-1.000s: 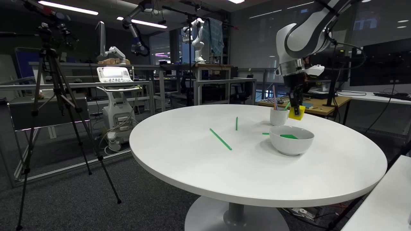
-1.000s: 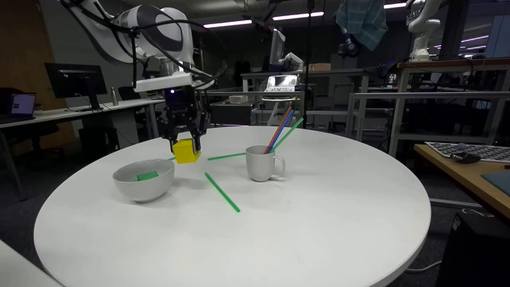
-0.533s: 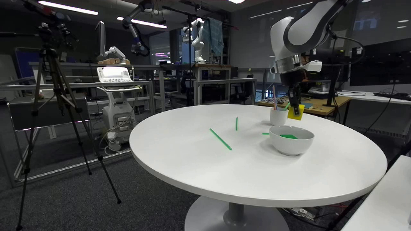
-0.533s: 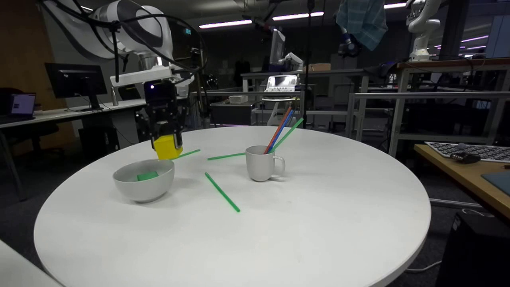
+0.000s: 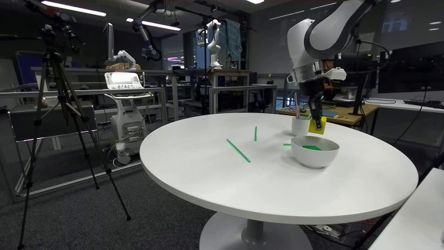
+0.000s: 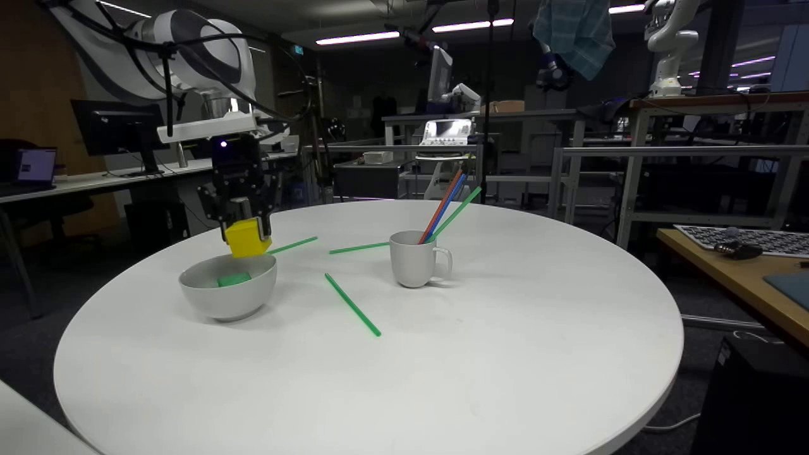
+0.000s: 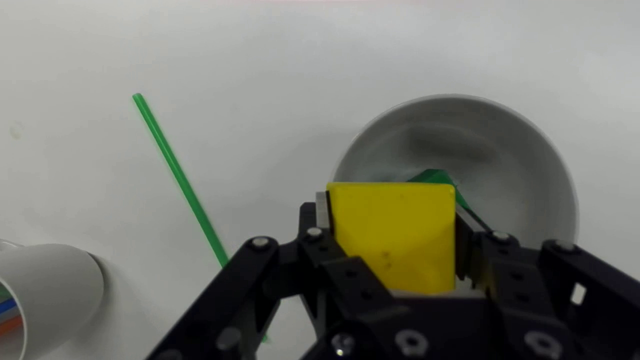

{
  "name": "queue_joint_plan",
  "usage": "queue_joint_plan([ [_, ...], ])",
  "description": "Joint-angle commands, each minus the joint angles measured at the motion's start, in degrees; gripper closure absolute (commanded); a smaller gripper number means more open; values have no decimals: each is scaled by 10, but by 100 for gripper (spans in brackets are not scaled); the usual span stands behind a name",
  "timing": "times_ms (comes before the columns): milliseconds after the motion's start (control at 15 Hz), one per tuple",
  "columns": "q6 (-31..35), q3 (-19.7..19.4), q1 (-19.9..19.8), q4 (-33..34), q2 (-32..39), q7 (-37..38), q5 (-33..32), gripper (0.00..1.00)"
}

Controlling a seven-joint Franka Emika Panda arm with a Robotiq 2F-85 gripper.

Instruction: Put the yellow block into the bowl

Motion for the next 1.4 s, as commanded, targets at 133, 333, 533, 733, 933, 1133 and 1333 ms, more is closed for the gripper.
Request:
queue_joint_plan([
  [133, -4, 3, 4, 8, 22, -3, 13, 69],
  [333, -4, 3, 4, 21, 49, -5, 16, 69],
  [533, -8, 5, 4, 42, 86, -11, 23, 69],
  [733, -15, 7, 4, 67, 119, -12, 25, 69],
  [933, -21, 8, 6, 93, 136, -15, 28, 69],
  [1133, -29, 12, 6, 109, 147, -18, 34, 69],
  [1333, -35, 13, 5, 116, 153, -22, 42, 19],
])
